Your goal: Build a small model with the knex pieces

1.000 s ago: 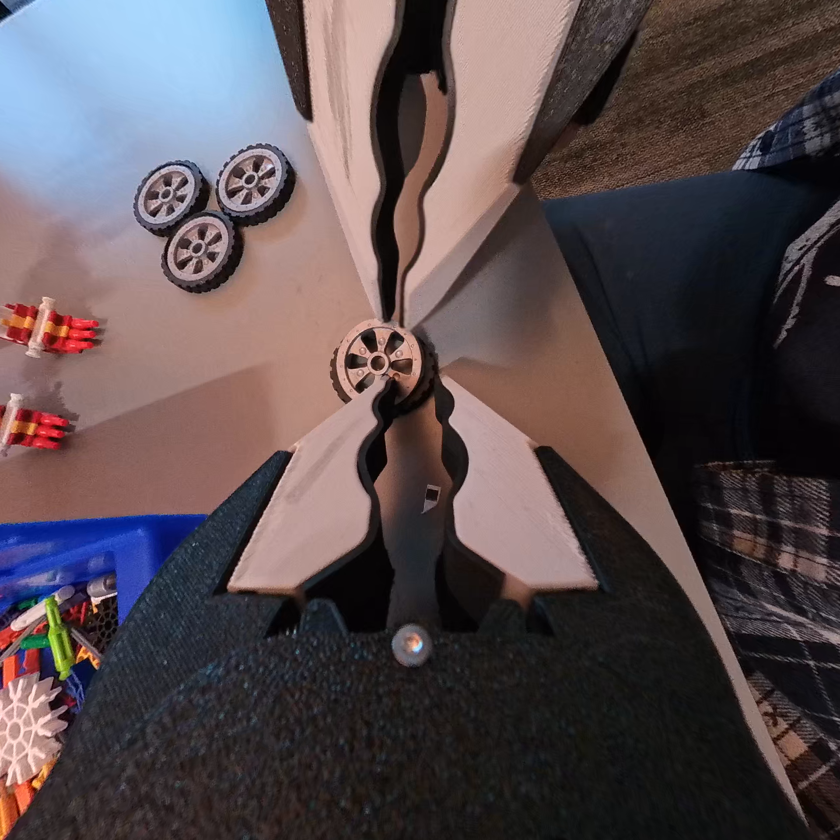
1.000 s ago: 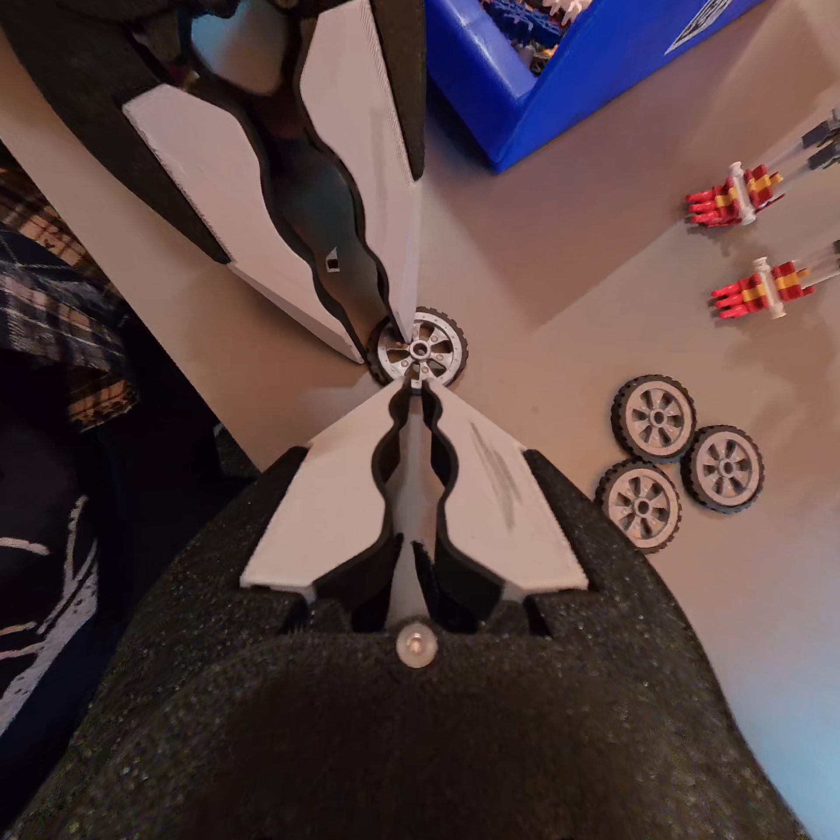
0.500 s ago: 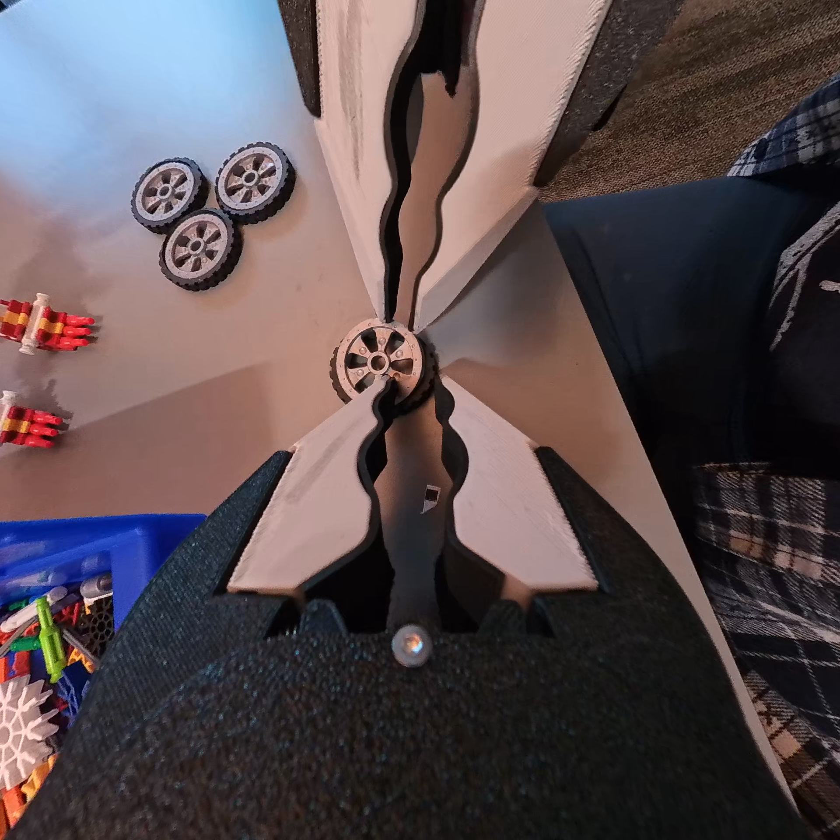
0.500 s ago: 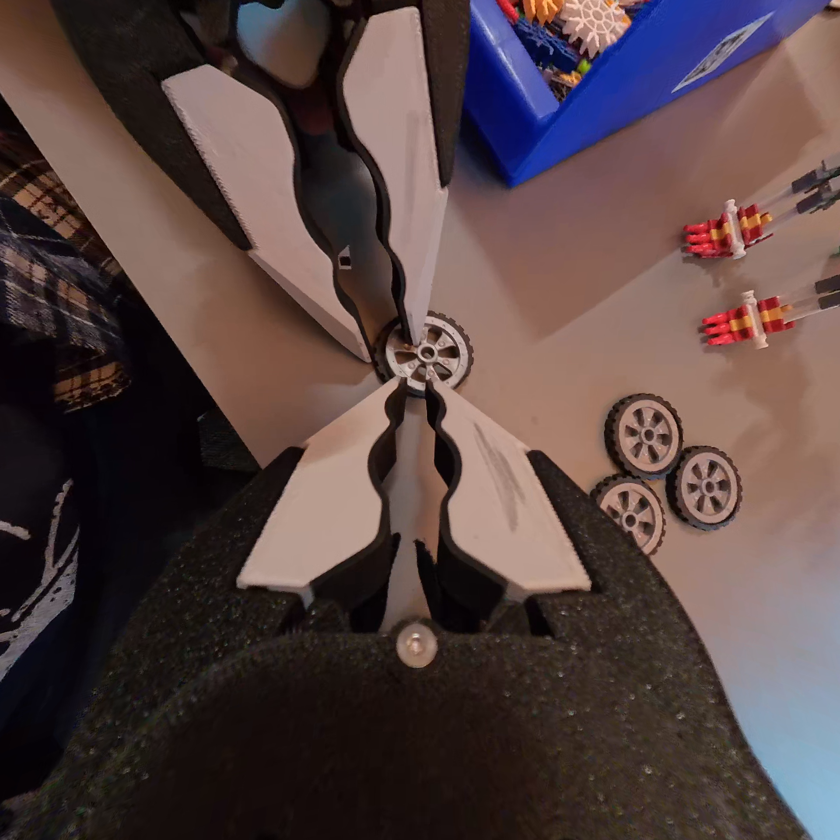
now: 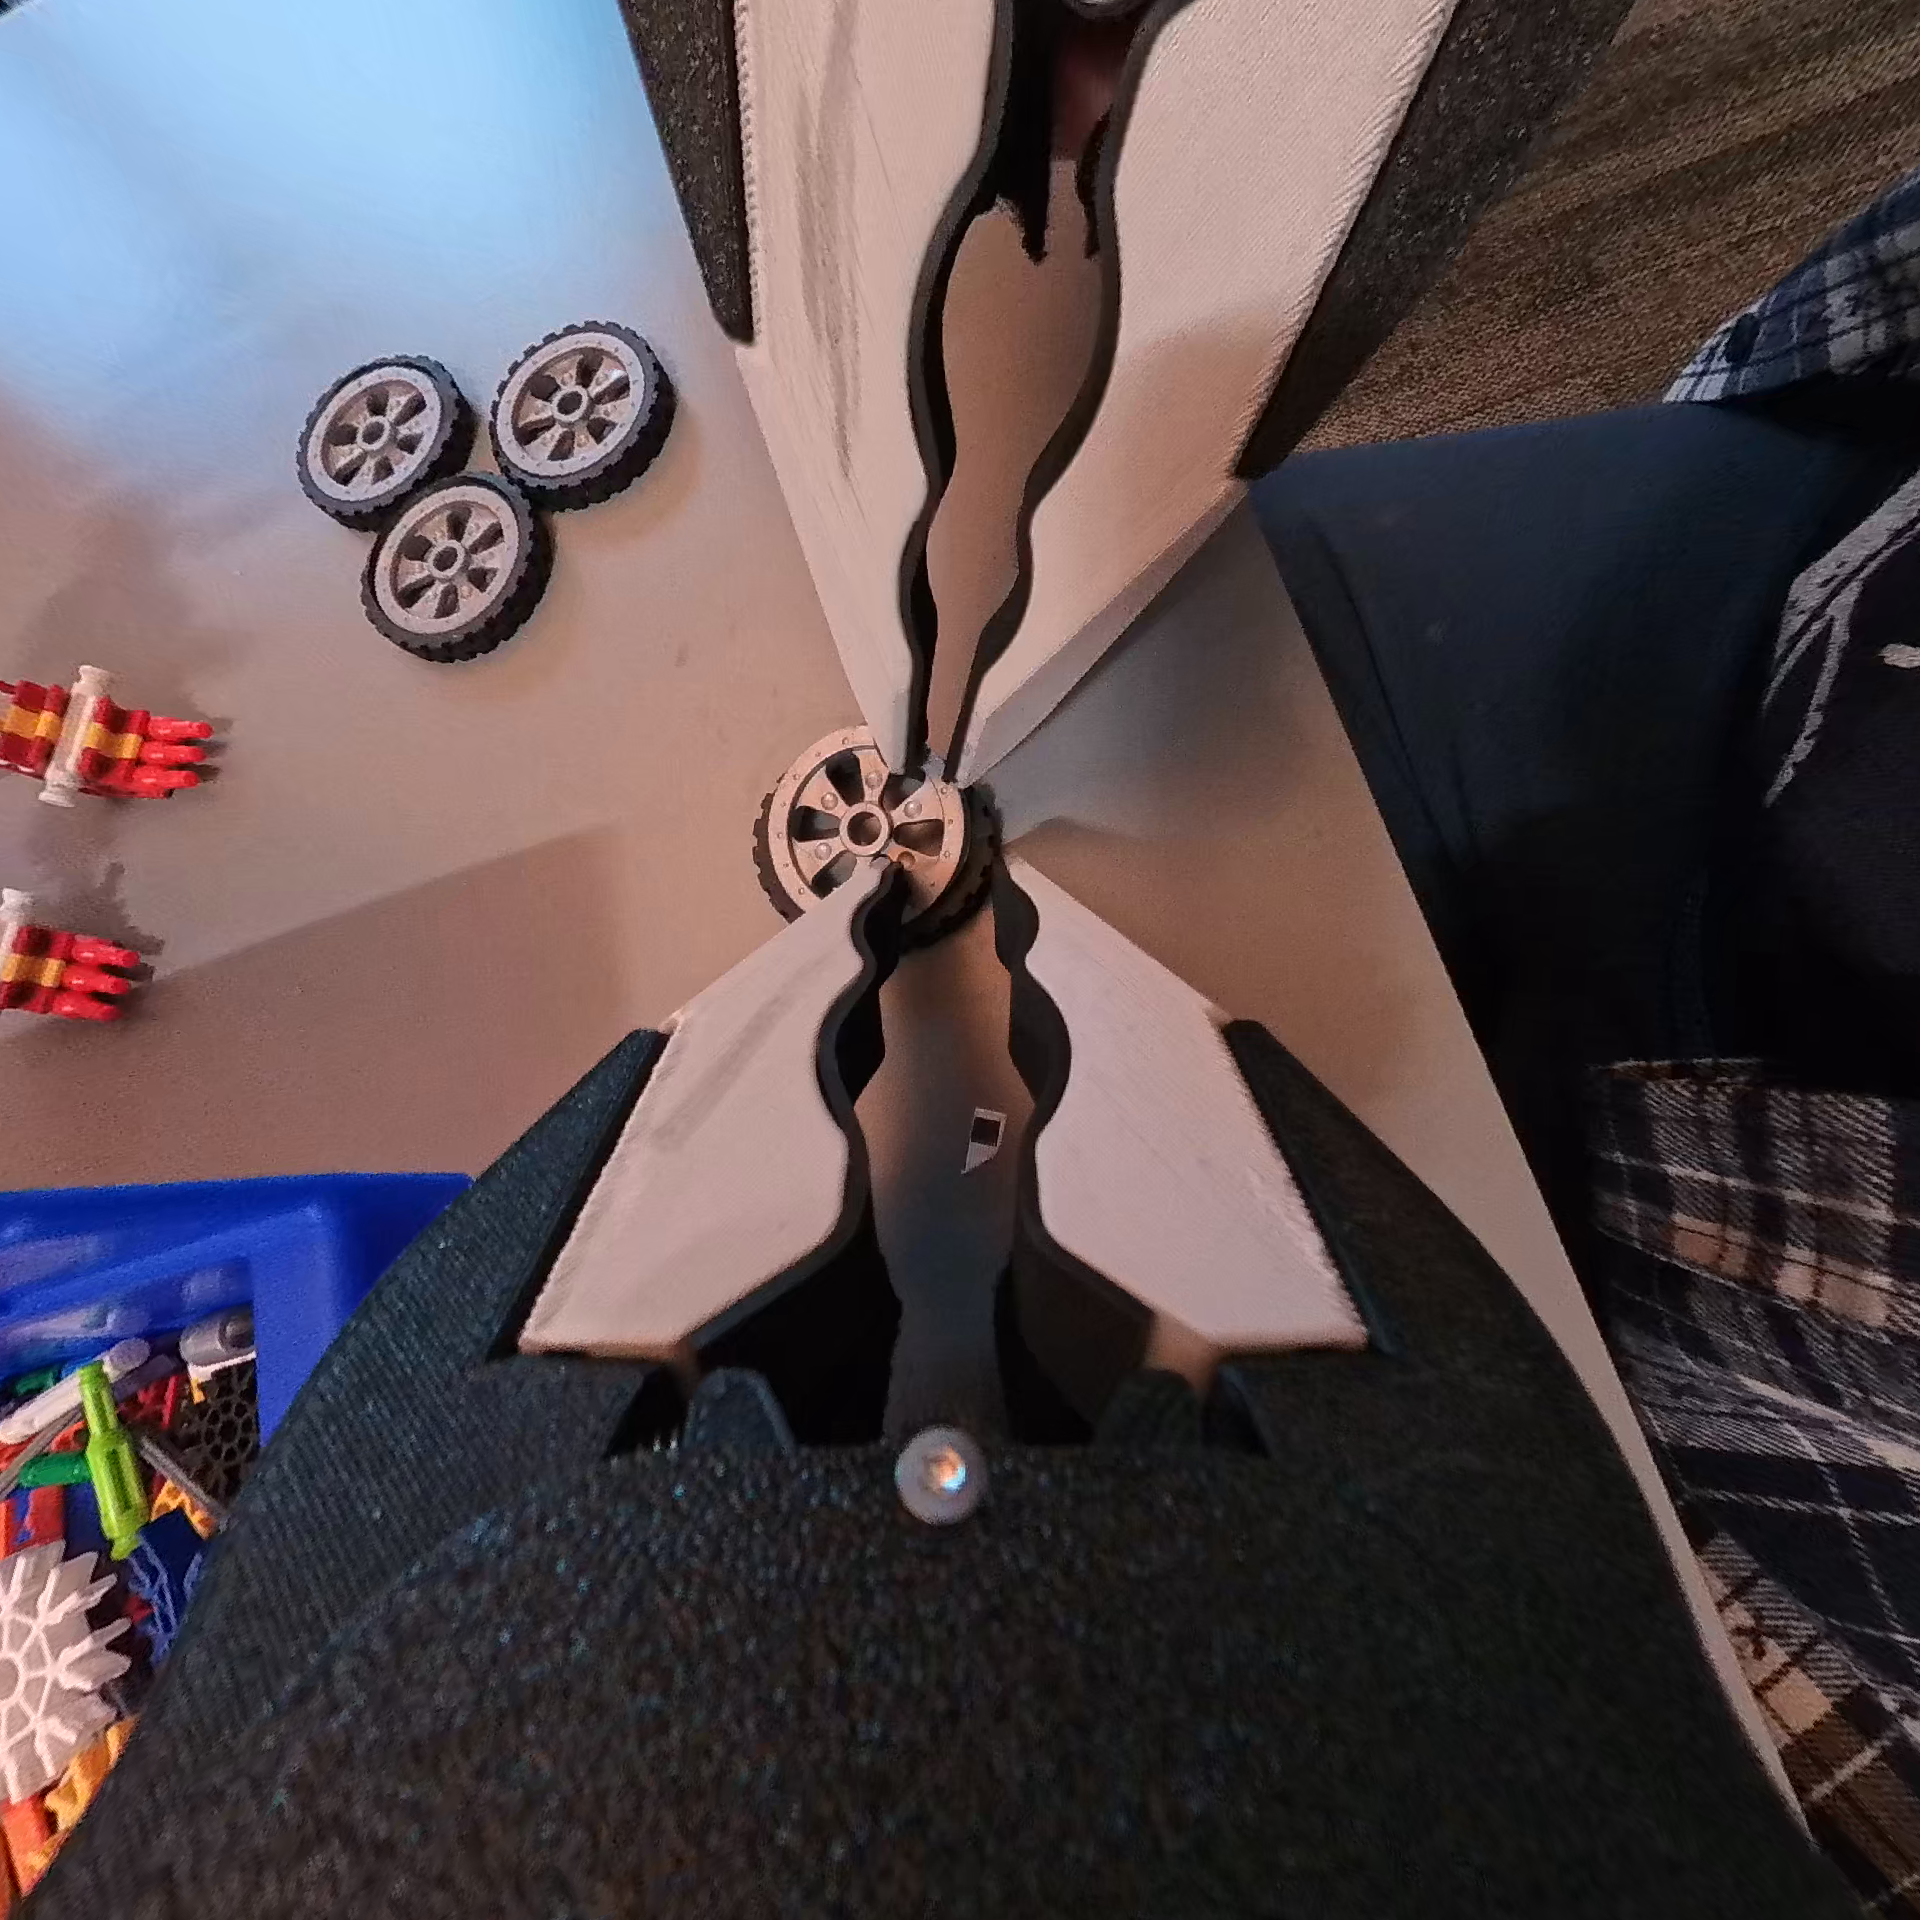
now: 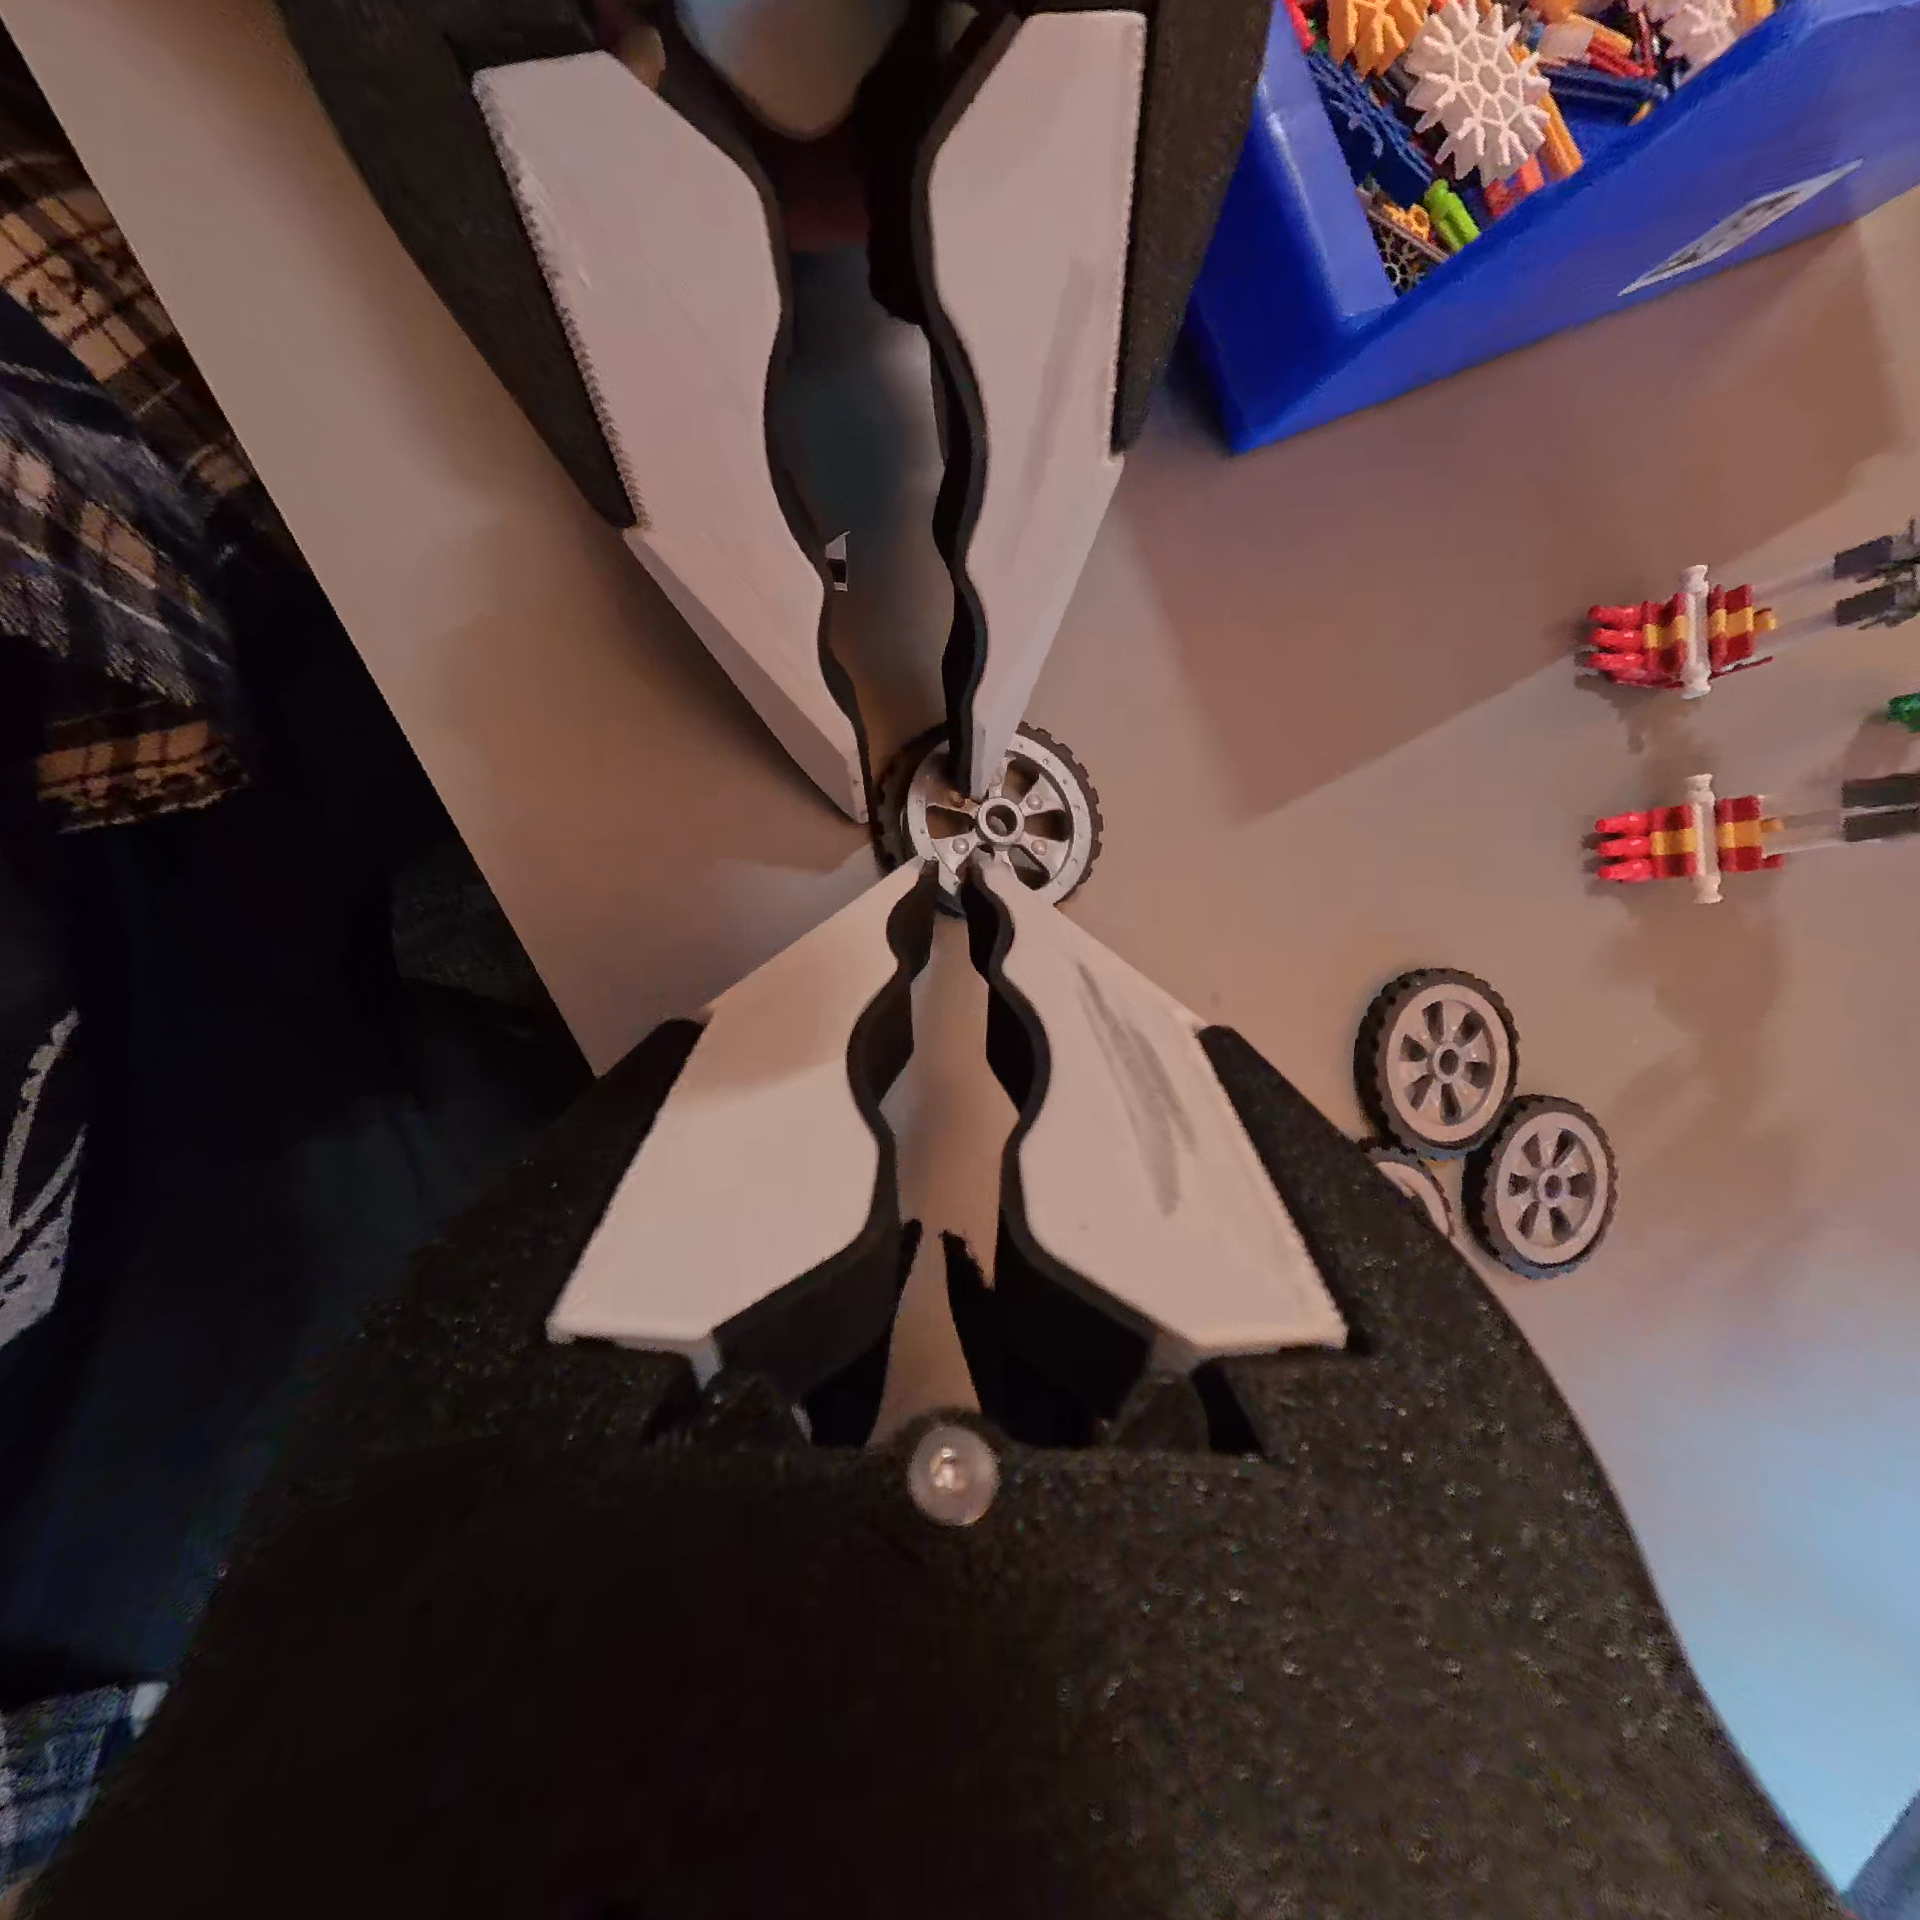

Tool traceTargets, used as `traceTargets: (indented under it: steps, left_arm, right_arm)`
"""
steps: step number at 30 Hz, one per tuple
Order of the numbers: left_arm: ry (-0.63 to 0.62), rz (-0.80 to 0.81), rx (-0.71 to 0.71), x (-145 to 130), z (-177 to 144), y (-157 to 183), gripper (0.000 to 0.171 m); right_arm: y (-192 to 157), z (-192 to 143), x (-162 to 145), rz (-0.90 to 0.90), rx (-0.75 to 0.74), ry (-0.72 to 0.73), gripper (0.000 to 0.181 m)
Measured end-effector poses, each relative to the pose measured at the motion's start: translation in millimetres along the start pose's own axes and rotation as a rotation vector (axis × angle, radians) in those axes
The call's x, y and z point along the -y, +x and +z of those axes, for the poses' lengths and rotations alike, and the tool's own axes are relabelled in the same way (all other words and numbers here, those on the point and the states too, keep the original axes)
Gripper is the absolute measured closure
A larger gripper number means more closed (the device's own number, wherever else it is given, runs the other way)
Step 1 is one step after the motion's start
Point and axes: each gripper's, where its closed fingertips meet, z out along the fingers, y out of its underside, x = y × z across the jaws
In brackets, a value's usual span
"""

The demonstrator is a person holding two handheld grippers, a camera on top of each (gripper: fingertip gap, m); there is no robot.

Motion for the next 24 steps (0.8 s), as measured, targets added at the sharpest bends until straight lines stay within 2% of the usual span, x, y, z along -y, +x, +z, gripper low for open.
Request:
traceTargets:
  steps: [10, 24]
  left_arm:
    - [-0.003, -0.015, -0.008, -0.4, 0.6, -1.4, 0.155]
    - [-0.004, -0.019, -0.013, -1.4, 0.9, -3.5, 0.155]
  right_arm:
    - [-3.3, 4.0, 0.6, -0.063, 0.088, -0.029, 0.177]
    - [-3.1, 5.2, 1.6, -0.024, 0.140, -0.021, 0.178]
